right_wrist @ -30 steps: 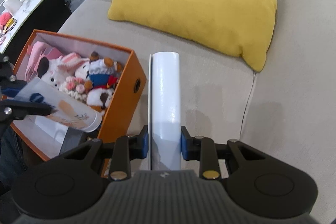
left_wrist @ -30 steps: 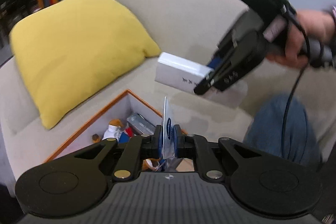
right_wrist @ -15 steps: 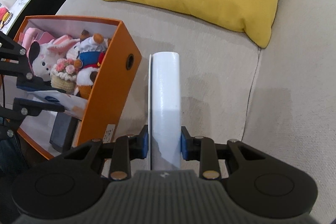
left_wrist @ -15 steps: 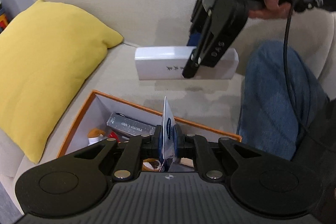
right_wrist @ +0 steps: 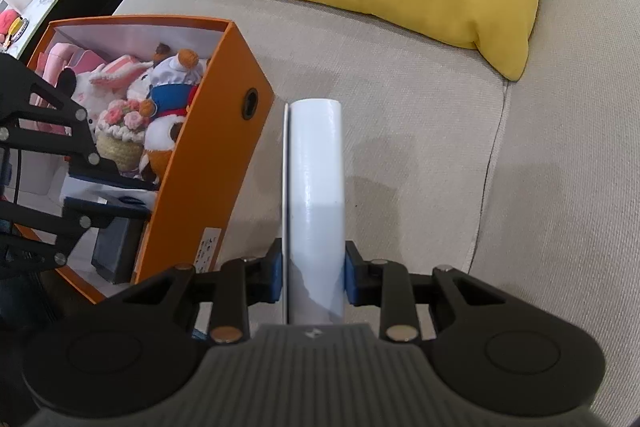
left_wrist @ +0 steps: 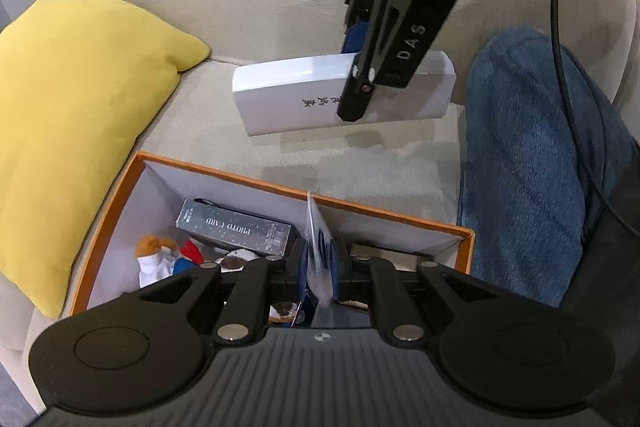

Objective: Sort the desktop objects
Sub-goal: 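Carry the white box with the right tool while the left tool carries the Vaseline tube over the orange box, then lower the white box into the orange box and open the right tool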

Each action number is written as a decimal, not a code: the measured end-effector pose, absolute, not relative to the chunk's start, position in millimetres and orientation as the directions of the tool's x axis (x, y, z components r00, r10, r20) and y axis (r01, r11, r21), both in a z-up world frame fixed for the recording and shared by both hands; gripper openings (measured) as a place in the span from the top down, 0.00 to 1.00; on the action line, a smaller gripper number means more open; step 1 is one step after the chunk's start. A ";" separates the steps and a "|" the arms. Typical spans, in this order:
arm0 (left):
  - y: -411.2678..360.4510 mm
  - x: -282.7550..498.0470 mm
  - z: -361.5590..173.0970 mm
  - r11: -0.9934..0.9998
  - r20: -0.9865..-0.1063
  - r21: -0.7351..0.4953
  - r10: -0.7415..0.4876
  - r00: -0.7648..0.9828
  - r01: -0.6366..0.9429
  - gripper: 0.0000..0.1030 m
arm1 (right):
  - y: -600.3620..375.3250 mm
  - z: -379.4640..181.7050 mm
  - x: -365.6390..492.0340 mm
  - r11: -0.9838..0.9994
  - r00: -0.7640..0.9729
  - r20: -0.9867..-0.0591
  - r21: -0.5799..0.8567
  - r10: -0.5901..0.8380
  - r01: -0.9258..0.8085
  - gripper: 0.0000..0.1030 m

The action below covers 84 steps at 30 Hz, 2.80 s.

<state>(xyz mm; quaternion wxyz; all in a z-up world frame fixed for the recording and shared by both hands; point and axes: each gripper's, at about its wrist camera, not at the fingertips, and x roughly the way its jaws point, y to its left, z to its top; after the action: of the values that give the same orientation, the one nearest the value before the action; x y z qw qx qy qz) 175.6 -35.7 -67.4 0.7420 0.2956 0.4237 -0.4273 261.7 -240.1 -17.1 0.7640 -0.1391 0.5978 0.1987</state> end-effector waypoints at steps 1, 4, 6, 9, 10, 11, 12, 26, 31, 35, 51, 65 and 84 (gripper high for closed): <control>-36.5 173.7 -66.2 0.455 -0.881 0.087 -0.380 0.281 0.886 0.88 | -239.8 -16.3 260.9 0.882 0.207 -0.968 0.025 0.139 -0.471 0.70; -36.4 173.3 -61.3 0.467 -0.874 0.096 -0.383 0.298 0.879 0.87 | -239.1 -11.4 257.4 0.878 0.214 -0.966 0.024 0.143 -0.477 0.70; -32.4 173.6 -55.8 0.486 -0.866 0.091 -0.392 0.309 0.869 0.86 | -238.0 -5.1 253.9 0.875 0.225 -0.963 0.023 0.149 -0.484 0.70; -19.0 171.1 -41.0 0.530 -0.844 0.077 -0.416 0.338 0.845 0.85 | -235.0 10.5 246.4 0.865 0.248 -0.953 0.030 0.176 -0.501 0.70; -12.1 169.2 -34.4 0.551 -0.835 0.072 -0.422 0.352 0.831 0.85 | -233.3 16.6 243.7 0.859 0.253 -0.948 0.037 0.191 -0.511 0.70; -5.9 167.2 -29.4 0.569 -0.828 0.069 -0.426 0.365 0.819 0.85 | -230.5 23.5 240.3 0.851 0.259 -0.943 0.042 0.207 -0.524 0.70; 0.5 164.7 -24.4 0.587 -0.820 0.066 -0.428 0.379 0.807 0.85 | -226.3 30.5 236.7 0.840 0.266 -0.938 0.046 0.222 -0.541 0.70; 137.3 110.8 15.1 0.879 -0.762 0.054 -0.271 0.589 0.474 0.85 | -66.0 49.7 200.4 0.396 0.133 -0.924 0.022 0.359 -0.918 0.70; 165.4 97.0 2.3 0.910 -0.784 0.035 -0.231 0.576 0.413 0.85 | -8.9 15.0 210.1 0.228 -0.008 -0.949 0.084 0.316 -0.970 0.70; 173.6 92.8 -10.7 0.923 -0.799 0.001 -0.231 0.555 0.385 0.85 | 25.4 -22.0 220.2 0.144 -0.104 -0.964 0.142 0.243 -0.979 0.70; 165.4 84.2 -39.5 0.893 -0.828 -0.054 -0.290 0.480 0.447 0.85 | 64.9 -100.6 239.3 -0.015 -0.380 -0.923 0.380 0.064 -0.925 0.70; 164.6 80.9 -42.6 0.892 -0.830 -0.059 -0.293 0.474 0.448 0.85 | 74.6 -88.2 247.3 -0.043 -0.235 -0.970 0.233 0.063 -0.972 0.63; 164.9 79.9 -43.8 0.898 -0.842 -0.075 -0.290 0.455 0.434 0.85 | 97.8 -103.5 246.9 -0.025 -0.228 -0.972 0.227 0.064 -0.974 0.67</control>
<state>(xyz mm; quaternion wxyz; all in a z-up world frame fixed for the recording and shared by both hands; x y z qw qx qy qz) 79.9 164.9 -43.8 0.8497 0.0754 0.4764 -0.2131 246.9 97.8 -103.5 0.4514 -0.4270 0.5328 0.5745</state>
